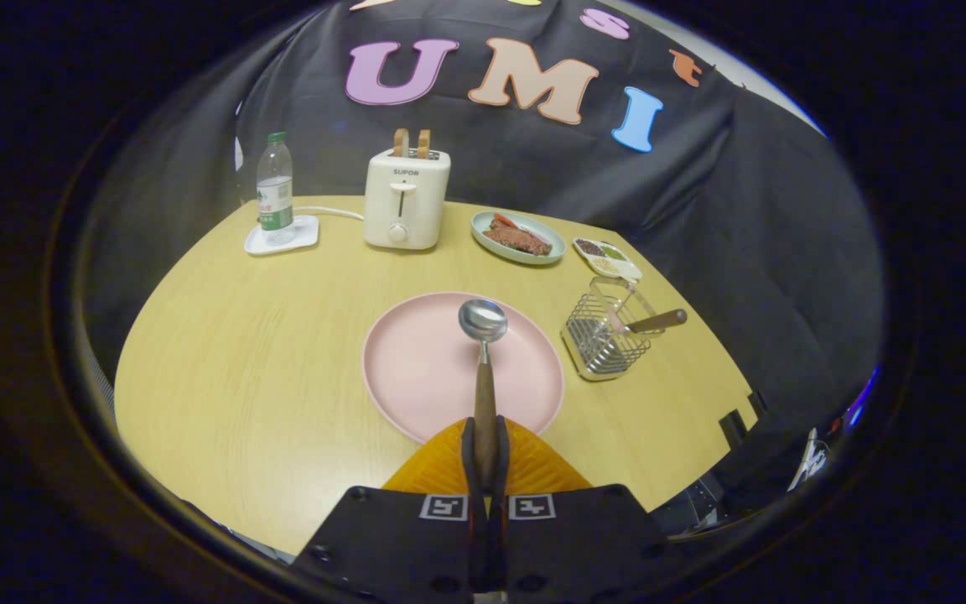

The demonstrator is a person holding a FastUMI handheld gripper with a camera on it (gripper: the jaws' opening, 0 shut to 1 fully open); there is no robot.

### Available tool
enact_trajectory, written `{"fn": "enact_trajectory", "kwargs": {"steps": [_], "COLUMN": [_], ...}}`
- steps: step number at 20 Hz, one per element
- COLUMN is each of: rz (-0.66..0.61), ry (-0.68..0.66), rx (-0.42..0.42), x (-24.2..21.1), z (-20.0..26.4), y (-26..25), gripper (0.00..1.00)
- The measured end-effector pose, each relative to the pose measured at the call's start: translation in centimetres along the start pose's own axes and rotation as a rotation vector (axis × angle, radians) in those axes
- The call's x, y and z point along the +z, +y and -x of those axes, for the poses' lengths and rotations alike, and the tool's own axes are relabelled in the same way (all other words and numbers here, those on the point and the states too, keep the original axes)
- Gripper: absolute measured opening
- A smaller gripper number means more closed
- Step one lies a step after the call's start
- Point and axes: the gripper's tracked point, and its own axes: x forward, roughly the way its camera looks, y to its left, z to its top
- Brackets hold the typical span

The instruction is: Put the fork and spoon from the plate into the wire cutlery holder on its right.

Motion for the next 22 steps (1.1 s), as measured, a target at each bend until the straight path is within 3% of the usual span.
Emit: {"fn": "enact_trajectory", "kwargs": {"steps": [9,22], "rz": [-0.149,-0.423], "ry": [0.025,0.267], "rx": [-0.064,-0.226], "x": [6.0,8.0], "z": [-0.4,-3.7], "y": [-3.5,-10.0], "gripper": [0.04,0.04]}}
